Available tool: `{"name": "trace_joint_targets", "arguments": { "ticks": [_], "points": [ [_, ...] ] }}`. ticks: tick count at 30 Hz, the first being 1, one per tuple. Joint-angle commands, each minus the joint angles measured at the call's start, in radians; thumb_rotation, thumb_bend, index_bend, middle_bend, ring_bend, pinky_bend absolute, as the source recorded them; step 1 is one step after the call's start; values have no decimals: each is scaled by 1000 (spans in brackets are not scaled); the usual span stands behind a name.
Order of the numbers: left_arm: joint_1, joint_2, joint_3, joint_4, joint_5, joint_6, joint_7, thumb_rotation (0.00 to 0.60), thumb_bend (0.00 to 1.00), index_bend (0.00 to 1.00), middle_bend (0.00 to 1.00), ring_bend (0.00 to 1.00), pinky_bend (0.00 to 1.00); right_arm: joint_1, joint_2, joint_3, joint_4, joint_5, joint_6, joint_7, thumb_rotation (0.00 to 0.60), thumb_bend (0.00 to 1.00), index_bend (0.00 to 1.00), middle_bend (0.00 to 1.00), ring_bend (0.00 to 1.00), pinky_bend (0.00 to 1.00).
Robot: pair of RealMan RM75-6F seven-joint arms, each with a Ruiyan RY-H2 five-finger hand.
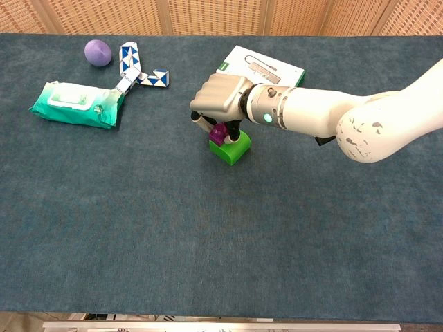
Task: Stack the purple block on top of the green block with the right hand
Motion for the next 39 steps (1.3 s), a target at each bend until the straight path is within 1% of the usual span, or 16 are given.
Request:
{"name": "trace_joint_targets", "arguments": {
  "ticks": [1,8,15,17,18,19,21,24,25,30,35,37,39],
  "points": [
    [1,0,0,0,0,1,0,600,228,296,339,304,190,1,-3,-2,2,2,-1,-4,600,239,562,505,354,439],
    [1,-1,1,3,-1,0,-1,600,227,296,339,305,190,1,-8,-6,5,8,0,-15,600,246,587,521,364,439],
    [1,-1,0,3,-1,-1,-1,600,228,296,339,304,190,-1,-3,-8,3,11,-3,-15,600,246,576,513,364,439],
    [0,-1,0,3,-2,-1,-1,600,228,296,339,304,190,0,8,-6,-7,14,-11,-8,600,241,495,479,359,439],
    [0,-1,0,3,-2,-2,0,600,228,296,339,304,190,0,13,-4,-12,17,-13,-4,600,220,398,444,346,434],
    [0,-1,0,2,-2,-3,1,600,228,296,339,304,190,0,20,-2,-19,20,-15,1,600,205,337,421,331,425],
    [-1,-1,1,1,-2,-5,3,600,228,296,339,304,190,0,30,0,-29,20,-14,5,600,144,182,350,274,385],
    [-3,-1,0,0,-2,-7,4,600,228,296,339,304,190,-6,46,6,-45,15,-5,18,600,106,55,265,208,338],
    [-3,-1,-1,-1,-2,-8,4,600,228,296,339,304,190,-10,53,9,-52,10,0,26,600,104,33,251,198,329],
    [-6,0,-3,-2,-3,-10,5,600,228,295,339,304,190,-34,95,18,-84,-8,26,59,600,103,21,242,191,324],
    [-10,-1,-10,2,-14,-14,2,600,228,294,339,304,190,-83,178,19,-147,-18,90,87,600,104,21,242,191,324],
    [-13,-2,-13,4,-16,-18,1,600,228,294,339,304,190,-104,215,16,-174,-20,115,95,600,103,33,248,191,324],
    [-17,-1,-15,4,-17,-20,-1,600,228,294,339,304,190,-131,259,10,-202,-33,142,106,600,105,92,272,193,324]
  ]
}}
